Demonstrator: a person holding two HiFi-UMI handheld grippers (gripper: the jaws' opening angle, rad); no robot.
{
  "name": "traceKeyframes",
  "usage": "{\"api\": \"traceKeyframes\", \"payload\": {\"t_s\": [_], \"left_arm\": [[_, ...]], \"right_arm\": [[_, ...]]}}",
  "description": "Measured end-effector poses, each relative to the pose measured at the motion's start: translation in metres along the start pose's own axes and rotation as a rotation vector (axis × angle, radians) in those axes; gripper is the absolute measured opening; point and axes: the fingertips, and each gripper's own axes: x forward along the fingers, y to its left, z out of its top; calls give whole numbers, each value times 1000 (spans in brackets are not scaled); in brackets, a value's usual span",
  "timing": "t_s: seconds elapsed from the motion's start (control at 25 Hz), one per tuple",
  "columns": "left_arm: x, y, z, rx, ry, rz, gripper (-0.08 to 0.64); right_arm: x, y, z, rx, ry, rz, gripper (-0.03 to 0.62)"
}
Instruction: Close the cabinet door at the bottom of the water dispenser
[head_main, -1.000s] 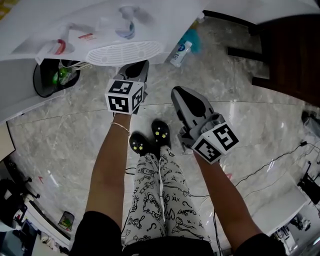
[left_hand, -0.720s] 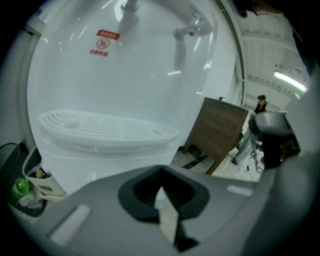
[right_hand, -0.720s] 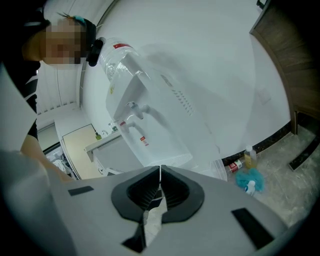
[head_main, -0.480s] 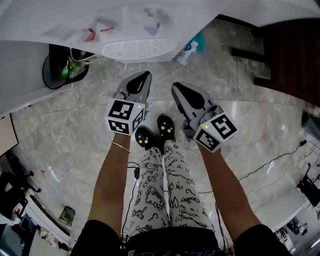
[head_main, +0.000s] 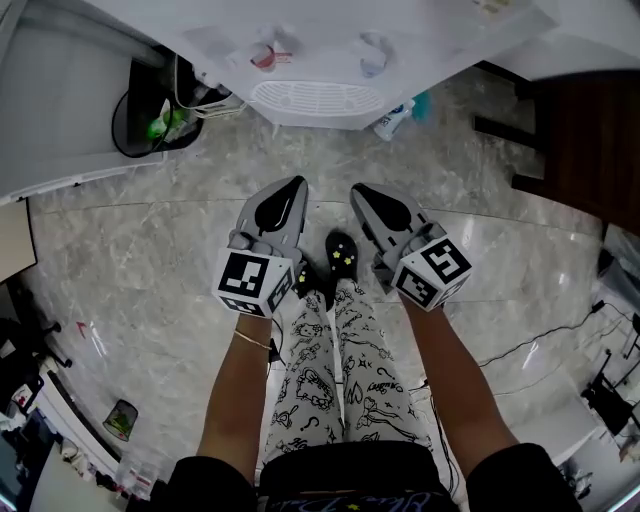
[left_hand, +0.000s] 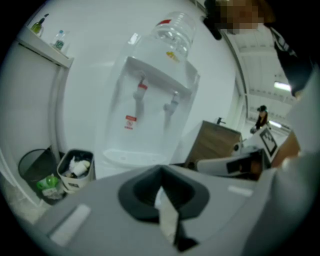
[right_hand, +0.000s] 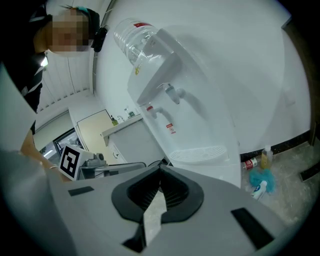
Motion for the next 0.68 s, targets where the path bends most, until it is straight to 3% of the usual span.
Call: {"api": "traceKeyframes", "payload": {"t_s": [0.28,0.68], "left_arm": [[-30,10,-8,-5,8,36,-3],[-58,26,-8,-80,-31,91,-3]], "right_arm": [[11,27,-8,-2,17,23,15],[17,48,-13,4,21,44,15]]}}
